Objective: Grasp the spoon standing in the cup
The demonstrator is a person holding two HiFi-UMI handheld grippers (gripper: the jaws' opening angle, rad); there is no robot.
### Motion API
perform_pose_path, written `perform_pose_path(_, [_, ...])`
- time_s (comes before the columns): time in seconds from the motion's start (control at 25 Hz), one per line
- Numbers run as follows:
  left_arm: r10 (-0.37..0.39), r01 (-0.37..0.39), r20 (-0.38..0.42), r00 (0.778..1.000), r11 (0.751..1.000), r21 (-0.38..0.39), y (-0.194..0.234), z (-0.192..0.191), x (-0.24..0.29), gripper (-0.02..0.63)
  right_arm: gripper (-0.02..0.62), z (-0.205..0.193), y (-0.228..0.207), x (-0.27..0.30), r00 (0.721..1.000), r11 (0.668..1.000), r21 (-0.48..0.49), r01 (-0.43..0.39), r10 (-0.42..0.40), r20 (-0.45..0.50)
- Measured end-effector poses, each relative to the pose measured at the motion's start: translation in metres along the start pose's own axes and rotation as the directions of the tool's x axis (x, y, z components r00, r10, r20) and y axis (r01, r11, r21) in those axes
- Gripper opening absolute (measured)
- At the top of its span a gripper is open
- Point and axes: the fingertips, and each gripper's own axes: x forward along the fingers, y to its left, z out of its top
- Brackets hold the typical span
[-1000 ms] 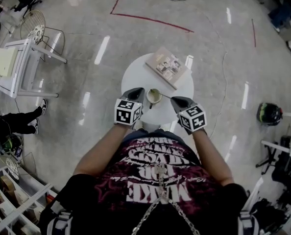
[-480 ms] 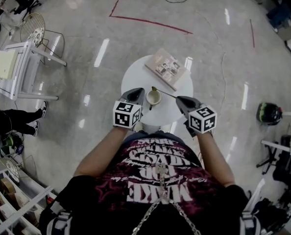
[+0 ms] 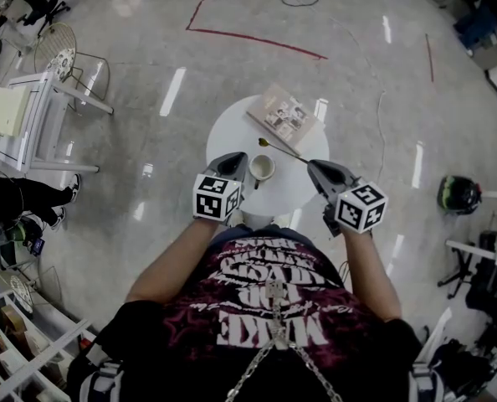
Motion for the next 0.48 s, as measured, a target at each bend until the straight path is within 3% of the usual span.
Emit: perform_pose_path(0.48, [0.000, -0.001, 0.037, 0.999, 0.999, 0.032, -0.004, 0.014, -0.007, 0.025, 0.035, 0.044, 0.009, -0.017, 0.995, 0.999, 0.000, -0.032, 0.032, 0.099])
